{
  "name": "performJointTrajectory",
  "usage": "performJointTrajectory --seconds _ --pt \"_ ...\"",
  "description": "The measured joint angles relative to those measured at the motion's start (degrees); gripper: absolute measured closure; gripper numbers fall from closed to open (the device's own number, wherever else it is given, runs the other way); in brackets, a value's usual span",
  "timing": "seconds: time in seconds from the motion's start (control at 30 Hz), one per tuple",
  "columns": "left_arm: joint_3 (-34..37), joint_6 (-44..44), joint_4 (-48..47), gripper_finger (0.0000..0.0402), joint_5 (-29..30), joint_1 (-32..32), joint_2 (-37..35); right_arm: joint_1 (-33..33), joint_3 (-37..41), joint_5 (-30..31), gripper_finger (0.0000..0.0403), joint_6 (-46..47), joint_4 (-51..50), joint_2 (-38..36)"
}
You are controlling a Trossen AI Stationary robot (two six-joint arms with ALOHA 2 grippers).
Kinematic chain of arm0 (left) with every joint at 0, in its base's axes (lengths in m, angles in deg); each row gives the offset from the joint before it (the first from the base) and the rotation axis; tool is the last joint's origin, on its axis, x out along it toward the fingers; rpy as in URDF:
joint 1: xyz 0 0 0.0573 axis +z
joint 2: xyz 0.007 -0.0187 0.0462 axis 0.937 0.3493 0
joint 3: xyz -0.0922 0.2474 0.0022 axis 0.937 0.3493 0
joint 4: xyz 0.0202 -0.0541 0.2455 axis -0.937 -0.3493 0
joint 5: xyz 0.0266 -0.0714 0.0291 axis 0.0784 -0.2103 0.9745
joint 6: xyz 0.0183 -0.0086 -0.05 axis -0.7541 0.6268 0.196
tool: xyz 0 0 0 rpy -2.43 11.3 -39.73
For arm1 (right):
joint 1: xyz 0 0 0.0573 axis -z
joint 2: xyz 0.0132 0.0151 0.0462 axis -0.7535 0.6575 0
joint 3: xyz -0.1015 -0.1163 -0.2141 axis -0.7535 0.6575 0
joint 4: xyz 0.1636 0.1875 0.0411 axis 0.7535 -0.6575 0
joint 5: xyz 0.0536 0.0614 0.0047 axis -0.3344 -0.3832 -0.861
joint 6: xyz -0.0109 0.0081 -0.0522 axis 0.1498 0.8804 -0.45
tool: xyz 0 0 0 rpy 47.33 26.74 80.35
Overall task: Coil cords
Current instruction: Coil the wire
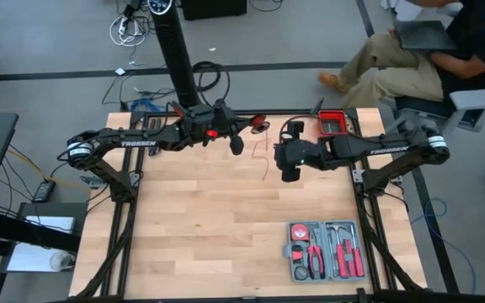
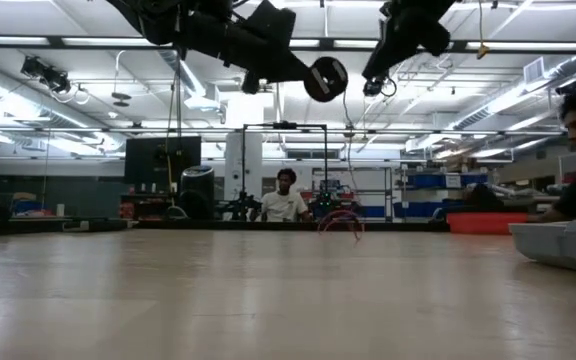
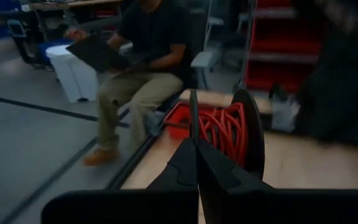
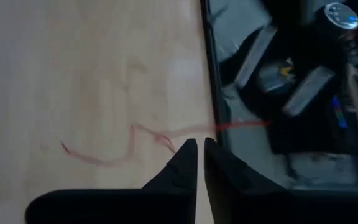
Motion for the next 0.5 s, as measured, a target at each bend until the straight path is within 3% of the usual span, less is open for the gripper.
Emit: performJointTrajectory --seconds 0.27,0.4,0.5 --pt "-0.04 12.69 4.21 0.04 -3.17 -0.02 0.0 -1.59 0.01 8.7 0.0345 -0.08 -1.61 2.79" --pt "-0.04 10.57 4.53 0.0399 -6.55 -0.04 0.0 -1.51 0.01 9.19 0.0336 1.65 0.25 0.59" --pt "-0.04 4.78 4.53 0.0399 -9.27 -0.04 0.0 -0.55 0.01 4.02 0.0336 2.08 2.51 -2.61"
